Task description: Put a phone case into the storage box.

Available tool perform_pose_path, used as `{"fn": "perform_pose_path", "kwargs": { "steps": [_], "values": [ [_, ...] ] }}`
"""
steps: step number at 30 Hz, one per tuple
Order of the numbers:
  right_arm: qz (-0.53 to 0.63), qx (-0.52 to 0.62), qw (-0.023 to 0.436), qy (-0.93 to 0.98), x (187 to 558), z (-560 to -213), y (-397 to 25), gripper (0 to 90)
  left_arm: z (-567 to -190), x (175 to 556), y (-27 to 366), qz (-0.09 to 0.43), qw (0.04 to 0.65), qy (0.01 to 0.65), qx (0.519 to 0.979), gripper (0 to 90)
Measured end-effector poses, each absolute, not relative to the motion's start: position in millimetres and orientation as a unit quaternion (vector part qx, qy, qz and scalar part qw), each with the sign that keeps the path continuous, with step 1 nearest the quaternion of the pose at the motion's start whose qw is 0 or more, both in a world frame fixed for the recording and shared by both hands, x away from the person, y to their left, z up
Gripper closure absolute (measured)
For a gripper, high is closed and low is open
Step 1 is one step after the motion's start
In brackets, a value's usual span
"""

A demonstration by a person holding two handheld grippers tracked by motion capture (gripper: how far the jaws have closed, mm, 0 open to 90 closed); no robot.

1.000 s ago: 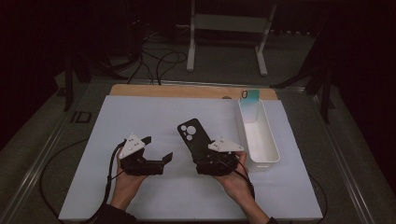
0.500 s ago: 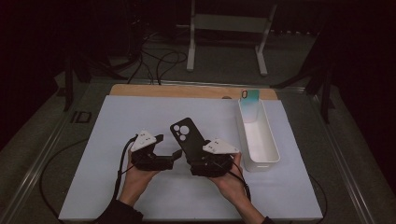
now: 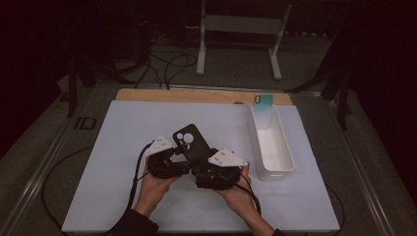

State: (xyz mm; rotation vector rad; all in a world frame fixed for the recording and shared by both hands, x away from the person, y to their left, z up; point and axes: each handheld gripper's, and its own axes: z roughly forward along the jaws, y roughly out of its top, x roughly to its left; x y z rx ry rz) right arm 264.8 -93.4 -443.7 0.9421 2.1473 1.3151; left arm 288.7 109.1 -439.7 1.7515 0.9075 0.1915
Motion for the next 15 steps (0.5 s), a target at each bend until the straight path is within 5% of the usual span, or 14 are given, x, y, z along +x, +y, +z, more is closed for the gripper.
{"fn": "perform_pose_path", "kwargs": {
  "steps": [12, 15],
  "values": [
    [0.488, 0.335, 0.212, 0.778, 264.4, -446.5, -82.8, 14.8, -437.4, 286.0, 103.3, 0.066, 0.565, 0.353, 0.743, 78.7],
    [0.49, 0.334, 0.209, 0.777, 264.8, -446.1, -82.4, 14.0, -435.5, 284.3, 102.1, 0.072, 0.563, 0.346, 0.747, 82.8]
  ]
}}
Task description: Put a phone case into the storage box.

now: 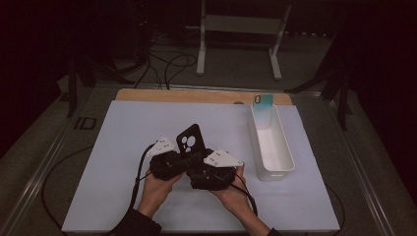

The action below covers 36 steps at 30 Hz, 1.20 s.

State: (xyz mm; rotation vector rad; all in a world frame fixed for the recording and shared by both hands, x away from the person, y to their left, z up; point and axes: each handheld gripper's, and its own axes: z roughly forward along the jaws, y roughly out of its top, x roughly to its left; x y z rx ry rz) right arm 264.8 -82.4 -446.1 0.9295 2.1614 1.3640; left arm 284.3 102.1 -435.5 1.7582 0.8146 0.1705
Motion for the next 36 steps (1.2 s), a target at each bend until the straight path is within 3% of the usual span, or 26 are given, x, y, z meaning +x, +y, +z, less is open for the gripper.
{"fn": "perform_pose_path", "kwargs": {
  "steps": [36],
  "values": [
    [0.488, 0.327, 0.161, 0.793, 278.5, -425.5, -127.3, 9.7, -435.9, 281.2, 104.3, 0.11, 0.536, 0.339, 0.765, 85.1]
  ]
}}
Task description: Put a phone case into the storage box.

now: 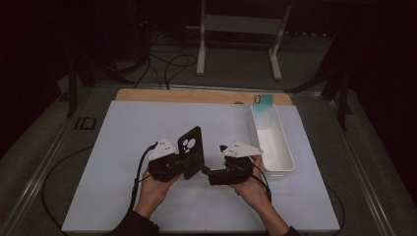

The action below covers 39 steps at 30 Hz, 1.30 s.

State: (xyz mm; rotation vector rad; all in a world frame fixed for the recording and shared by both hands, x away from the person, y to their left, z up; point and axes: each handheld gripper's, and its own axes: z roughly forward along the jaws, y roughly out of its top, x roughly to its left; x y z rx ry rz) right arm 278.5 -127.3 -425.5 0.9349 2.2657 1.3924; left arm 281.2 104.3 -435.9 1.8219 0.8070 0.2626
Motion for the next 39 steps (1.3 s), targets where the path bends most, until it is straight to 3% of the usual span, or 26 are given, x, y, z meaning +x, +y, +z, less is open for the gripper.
{"fn": "perform_pose_path", "kwargs": {
  "steps": [39],
  "values": [
    [0.523, 0.3, 0.171, 0.78, 286.2, -377.6, -113.7, 7.8, -440.0, 279.1, 96.7, 0.104, 0.534, 0.33, 0.772, 85.2]
  ]
}}
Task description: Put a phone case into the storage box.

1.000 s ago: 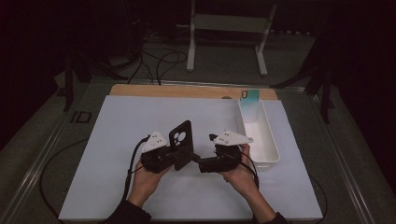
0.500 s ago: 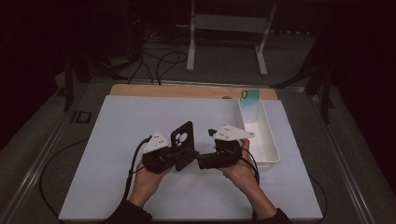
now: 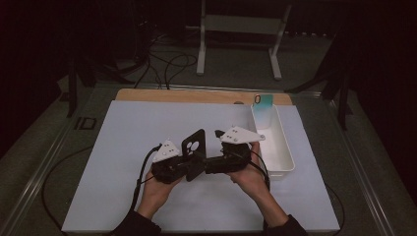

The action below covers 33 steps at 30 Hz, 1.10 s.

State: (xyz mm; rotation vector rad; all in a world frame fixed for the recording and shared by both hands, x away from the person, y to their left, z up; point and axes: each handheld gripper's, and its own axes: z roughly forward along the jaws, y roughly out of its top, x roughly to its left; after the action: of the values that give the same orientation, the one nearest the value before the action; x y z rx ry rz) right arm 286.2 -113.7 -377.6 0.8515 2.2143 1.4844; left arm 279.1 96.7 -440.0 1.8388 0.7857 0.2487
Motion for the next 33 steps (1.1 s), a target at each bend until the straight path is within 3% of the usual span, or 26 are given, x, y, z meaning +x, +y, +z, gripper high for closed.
{"fn": "perform_pose_path", "kwargs": {
  "steps": [33],
  "values": [
    [0.519, 0.311, 0.153, 0.781, 291.2, -383.4, -90.4, 10.7, -440.3, 270.7, 85.1, 0.112, 0.537, 0.316, 0.774, 85.3]
  ]
}}
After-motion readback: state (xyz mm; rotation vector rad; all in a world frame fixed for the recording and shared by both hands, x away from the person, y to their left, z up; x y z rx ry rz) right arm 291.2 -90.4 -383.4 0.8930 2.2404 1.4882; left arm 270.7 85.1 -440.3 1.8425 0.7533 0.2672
